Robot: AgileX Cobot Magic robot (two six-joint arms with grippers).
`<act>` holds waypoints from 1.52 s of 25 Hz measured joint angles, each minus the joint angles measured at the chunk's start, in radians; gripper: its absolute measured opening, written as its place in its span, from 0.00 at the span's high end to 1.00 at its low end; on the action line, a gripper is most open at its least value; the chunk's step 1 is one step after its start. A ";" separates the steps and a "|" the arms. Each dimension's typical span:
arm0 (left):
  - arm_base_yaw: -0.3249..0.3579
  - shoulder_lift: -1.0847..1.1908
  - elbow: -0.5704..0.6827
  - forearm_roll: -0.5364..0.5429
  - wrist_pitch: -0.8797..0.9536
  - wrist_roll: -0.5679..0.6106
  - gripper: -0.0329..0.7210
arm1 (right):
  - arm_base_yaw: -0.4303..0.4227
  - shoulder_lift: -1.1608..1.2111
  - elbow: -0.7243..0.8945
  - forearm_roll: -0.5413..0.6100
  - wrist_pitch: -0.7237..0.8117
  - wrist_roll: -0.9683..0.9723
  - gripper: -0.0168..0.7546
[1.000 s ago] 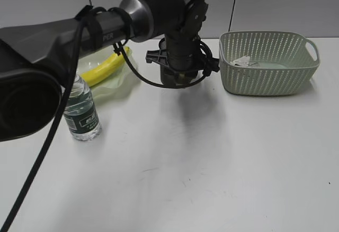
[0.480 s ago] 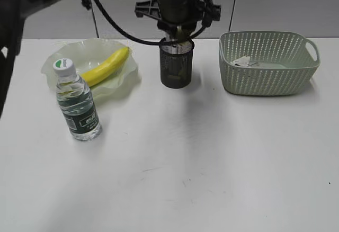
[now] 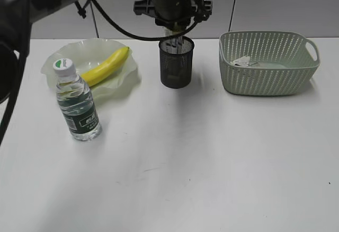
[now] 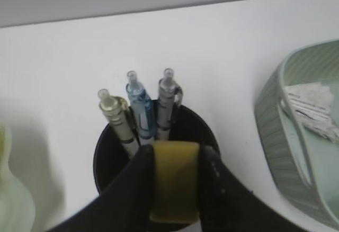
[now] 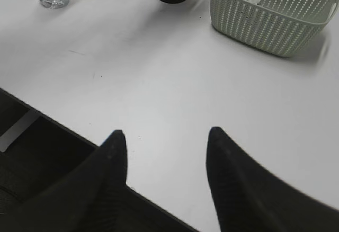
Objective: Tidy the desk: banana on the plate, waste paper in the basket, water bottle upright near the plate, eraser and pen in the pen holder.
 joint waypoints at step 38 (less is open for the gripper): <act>0.016 -0.165 0.000 -0.049 0.248 0.145 0.52 | 0.000 0.000 0.000 0.000 0.000 0.000 0.47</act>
